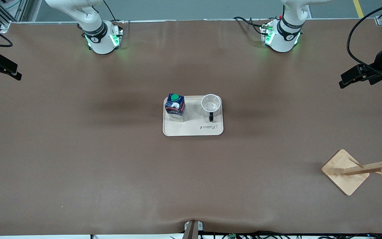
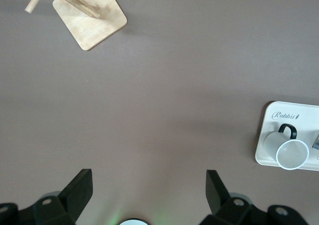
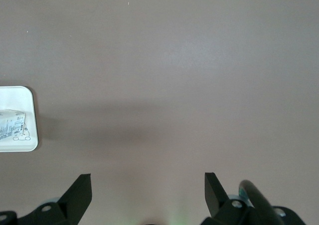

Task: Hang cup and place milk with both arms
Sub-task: 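Move the left gripper toward the white mug on the tray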

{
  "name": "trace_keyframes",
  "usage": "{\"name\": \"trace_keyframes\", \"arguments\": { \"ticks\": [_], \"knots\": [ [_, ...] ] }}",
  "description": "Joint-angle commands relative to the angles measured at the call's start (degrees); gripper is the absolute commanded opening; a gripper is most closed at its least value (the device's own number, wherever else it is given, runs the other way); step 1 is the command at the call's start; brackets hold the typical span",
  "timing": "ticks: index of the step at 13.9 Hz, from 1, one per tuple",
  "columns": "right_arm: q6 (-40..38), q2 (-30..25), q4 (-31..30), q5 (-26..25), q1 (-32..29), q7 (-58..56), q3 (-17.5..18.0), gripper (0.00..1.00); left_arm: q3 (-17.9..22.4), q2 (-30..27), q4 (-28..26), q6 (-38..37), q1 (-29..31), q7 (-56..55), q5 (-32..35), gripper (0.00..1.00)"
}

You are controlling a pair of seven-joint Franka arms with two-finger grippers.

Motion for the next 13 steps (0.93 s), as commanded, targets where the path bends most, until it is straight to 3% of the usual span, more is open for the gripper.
{"name": "trace_keyframes", "arguments": {
  "ticks": [1, 13],
  "knots": [
    [-0.84, 0.56, 1.37, 0.8, -0.5, -0.09, 0.31, 1.0, -0.18, 0.46, 1.38, -0.15, 0.43, 0.25, -0.24, 1.0],
    [-0.92, 0.64, 1.37, 0.8, -0.59, -0.09, 0.31, 1.0, 0.44, 1.52, 1.55, -0.33, 1.05, 1.75, 0.99, 1.0]
  ]
}}
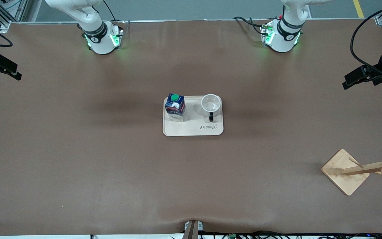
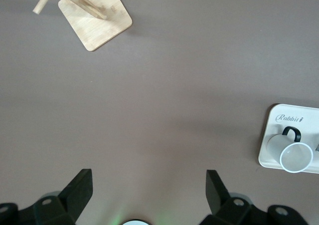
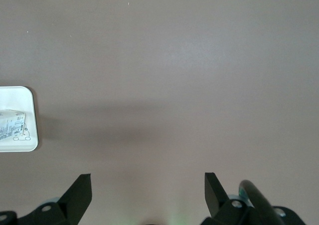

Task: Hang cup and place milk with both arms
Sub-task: 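Move the left gripper toward the white mug on the tray, then lower the left gripper and grasp the white mug by its rim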

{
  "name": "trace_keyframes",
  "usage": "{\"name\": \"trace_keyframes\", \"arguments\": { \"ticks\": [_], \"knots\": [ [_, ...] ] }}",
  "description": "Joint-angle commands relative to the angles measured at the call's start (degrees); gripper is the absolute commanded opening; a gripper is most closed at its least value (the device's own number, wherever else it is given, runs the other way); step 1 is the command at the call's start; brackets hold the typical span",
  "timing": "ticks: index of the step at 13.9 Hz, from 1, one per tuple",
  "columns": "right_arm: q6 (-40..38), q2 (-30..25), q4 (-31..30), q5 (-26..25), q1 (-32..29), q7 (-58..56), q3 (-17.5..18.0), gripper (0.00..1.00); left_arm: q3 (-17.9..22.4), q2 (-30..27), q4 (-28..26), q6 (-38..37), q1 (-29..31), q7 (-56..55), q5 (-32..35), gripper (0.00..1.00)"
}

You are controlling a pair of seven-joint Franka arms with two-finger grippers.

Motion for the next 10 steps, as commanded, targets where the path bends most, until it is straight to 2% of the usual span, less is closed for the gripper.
{"name": "trace_keyframes", "arguments": {
  "ticks": [1, 5, 10],
  "knots": [
    [-0.92, 0.56, 1.32, 0.8, -0.59, -0.09, 0.31, 1.0, 0.0, 1.05, 1.15, -0.33, 0.08, 0.58, 0.8, 1.0],
    [-0.92, 0.64, 1.32, 0.8, -0.59, -0.09, 0.31, 1.0, -0.7, 3.68, 1.15, -0.76, -1.24, -0.13, 0.89, 1.0],
    [-0.92, 0.64, 1.32, 0.8, -0.59, -0.09, 0.31, 1.0, -1.67, 8.78, -0.78, -1.03, -8.78, -2.49, 0.89, 1.0]
  ]
}}
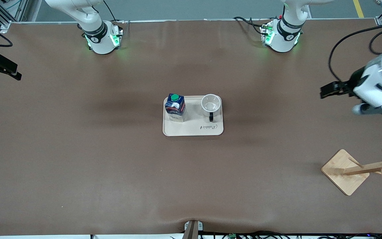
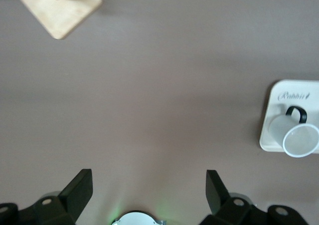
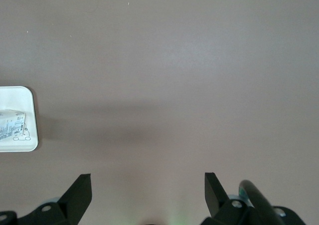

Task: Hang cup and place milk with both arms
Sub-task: 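Lower the left gripper and grasp the white mug by its rim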

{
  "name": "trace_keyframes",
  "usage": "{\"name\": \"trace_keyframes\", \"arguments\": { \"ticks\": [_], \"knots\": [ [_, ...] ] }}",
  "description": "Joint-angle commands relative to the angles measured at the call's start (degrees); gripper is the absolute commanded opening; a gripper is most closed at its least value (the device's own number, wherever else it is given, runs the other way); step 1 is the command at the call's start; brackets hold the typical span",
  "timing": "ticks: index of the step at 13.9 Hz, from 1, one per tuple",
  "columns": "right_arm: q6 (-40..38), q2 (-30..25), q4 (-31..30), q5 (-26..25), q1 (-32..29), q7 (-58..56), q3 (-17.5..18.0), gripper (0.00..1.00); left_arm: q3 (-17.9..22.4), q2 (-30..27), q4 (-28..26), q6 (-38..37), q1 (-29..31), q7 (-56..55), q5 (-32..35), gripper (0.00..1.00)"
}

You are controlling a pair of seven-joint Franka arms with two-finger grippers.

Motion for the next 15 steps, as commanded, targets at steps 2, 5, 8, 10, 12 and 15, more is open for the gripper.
{"name": "trace_keyframes", "arguments": {
  "ticks": [2, 5, 8, 10, 12, 15],
  "knots": [
    [-0.9, 0.62, 1.29, 0.8, -0.59, -0.09, 0.3, 1.0, -0.95, 1.67, -4.96, 2.79, -7.01, -3.88, 0.62, 1.0],
    [-0.9, 0.53, 1.29, 0.8, -0.59, -0.09, 0.3, 1.0, -4.45, 0.87, -11.57, 10.18, -9.92, -6.79, 0.36, 1.0],
    [-0.9, 0.62, 1.2, 0.8, -0.59, -0.09, 0.3, 1.0, -10.6, 2.27, -18.41, 21.59, -10.1, -15.91, 0.27, 1.0],
    [-0.9, 0.62, 1.29, 0.8, -0.5, -0.09, 0.3, 1.0, -13.77, 4.73, -21.58, 27.14, -10.62, -19.34, 0.27, 1.0],
    [-0.9, 0.62, 1.2, 0.8, -0.5, -0.09, 0.3, 1.0, -14.22, 6.4, -25.36, 33.02, -13.6, -25.31, 0.62, 1.0],
    [-0.9, 0.62, 1.29, 0.8, -0.5, -0.09, 0.3, 1.0, -14.22, 8.08, -29.76, 40.75, -17.29, -30.77, 0.8, 1.0]
  ]
}}
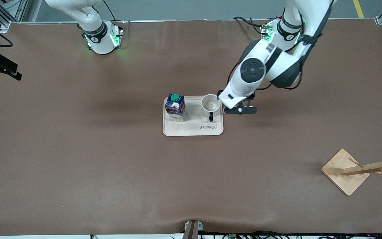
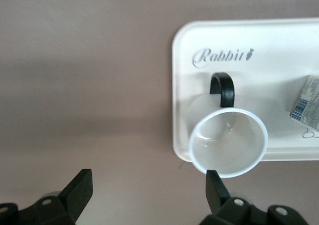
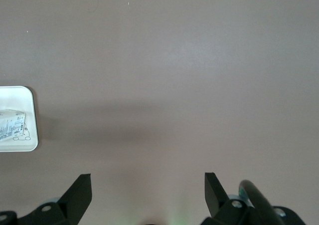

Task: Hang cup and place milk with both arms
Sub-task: 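Lower the left gripper and grasp the white mug by its rim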

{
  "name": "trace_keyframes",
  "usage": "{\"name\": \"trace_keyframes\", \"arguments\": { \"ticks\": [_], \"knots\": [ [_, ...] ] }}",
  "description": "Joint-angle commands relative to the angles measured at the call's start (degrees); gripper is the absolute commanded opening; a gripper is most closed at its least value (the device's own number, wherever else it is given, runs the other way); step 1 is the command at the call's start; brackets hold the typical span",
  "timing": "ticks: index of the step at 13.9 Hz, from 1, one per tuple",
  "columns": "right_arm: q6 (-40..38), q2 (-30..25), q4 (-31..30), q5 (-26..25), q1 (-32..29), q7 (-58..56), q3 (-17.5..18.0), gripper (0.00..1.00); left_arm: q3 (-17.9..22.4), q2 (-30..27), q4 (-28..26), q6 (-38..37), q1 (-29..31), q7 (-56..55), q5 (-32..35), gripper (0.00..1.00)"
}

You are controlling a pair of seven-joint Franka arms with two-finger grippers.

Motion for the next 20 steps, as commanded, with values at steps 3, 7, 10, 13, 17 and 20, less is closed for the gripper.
{"name": "trace_keyframes", "arguments": {
  "ticks": [3, 7, 10, 13, 17, 20],
  "knots": [
    [-0.87, 0.58, 1.19, 0.8, -0.51, -0.09, 0.28, 1.0, -0.01, 0.97, -6.52, 11.7, -2.71, -6.58, 0.89, 0.95],
    [-0.87, 0.58, 1.19, 0.8, -0.59, -0.09, 0.28, 1.0, 0.07, 5.1, -6.09, 15.49, -3.68, -10.27, 0.97, 0.89],
    [-0.87, 0.58, 1.27, 0.8, -0.51, -0.09, 0.28, 1.0, 0.25, 6.34, -5.56, 16.38, -3.68, -10.27, 0.97, 0.76],
    [-0.87, 0.58, 1.19, 0.8, -0.51, -0.09, 0.28, 1.0, 0.34, 8.71, -4.07, 17.43, -3.51, -11.41, 0.97, 0.51],
    [-0.87, 0.58, 1.27, 0.8, -0.51, -0.09, 0.28, 1.0, 0.6, 11.0, -1.43, 17.43, -3.42, -12.65, 0.97, 0.3],
    [-0.87, 0.58, 1.27, 0.8, -0.51, -0.09, 0.28, 1.0, 0.69, 10.91, -1.34, 17.08, -2.89, -12.65, 0.97, 0.11]
  ]
}}
